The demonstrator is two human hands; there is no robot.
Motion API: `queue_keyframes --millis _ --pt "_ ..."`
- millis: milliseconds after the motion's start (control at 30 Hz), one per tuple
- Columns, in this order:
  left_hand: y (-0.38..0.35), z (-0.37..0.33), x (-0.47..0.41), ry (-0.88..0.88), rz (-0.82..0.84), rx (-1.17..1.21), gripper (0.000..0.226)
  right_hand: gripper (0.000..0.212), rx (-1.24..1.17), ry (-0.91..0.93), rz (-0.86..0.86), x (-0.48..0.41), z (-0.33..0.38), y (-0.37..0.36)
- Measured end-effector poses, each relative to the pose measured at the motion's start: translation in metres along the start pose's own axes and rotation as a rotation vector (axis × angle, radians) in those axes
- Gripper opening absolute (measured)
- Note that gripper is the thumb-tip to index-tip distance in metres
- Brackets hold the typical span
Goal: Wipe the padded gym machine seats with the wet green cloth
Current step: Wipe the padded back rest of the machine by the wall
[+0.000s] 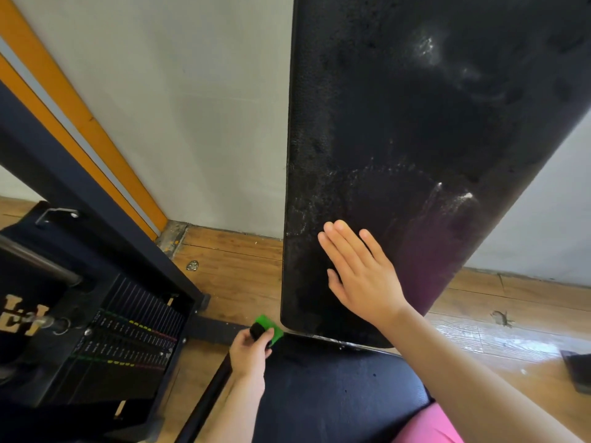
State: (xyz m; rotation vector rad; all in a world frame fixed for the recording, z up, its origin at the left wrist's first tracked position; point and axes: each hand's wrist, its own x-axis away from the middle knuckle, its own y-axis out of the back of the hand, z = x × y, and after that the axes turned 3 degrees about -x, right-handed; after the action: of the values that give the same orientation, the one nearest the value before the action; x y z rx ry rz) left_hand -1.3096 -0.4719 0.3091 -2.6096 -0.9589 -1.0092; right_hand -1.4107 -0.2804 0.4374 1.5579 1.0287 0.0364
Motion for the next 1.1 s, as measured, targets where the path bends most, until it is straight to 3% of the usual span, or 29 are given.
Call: queue_keyframes --millis 300,467,600,933,1100 --pt "-0.029 0.025 -0.005 -0.041 -0.088 -0.143 0.015 0.065 -0.258 -0.016 0.123 -0.001 -0.003 0.034" --pt "-0.040 0.030 -0.011 0.037 -0.105 -0.242 0.013 0.062 -0.356 -0.070 0.128 0.004 -0.003 0.047" --pt "-0.048 0.033 -0.003 0.057 -0.102 -0.323 0.003 0.059 -0.308 -0.098 0.113 0.017 -0.012 0.051" --pt "-0.076 0.045 0.027 0.063 -0.038 -0.386 0.012 0.062 -0.123 -0.091 0.117 0.080 -0.051 0.050" --pt "-0.089 0.053 0.037 0.018 -0.075 -0.441 0.015 0.066 0.098 0.074 0.133 0.091 -0.088 0.021"
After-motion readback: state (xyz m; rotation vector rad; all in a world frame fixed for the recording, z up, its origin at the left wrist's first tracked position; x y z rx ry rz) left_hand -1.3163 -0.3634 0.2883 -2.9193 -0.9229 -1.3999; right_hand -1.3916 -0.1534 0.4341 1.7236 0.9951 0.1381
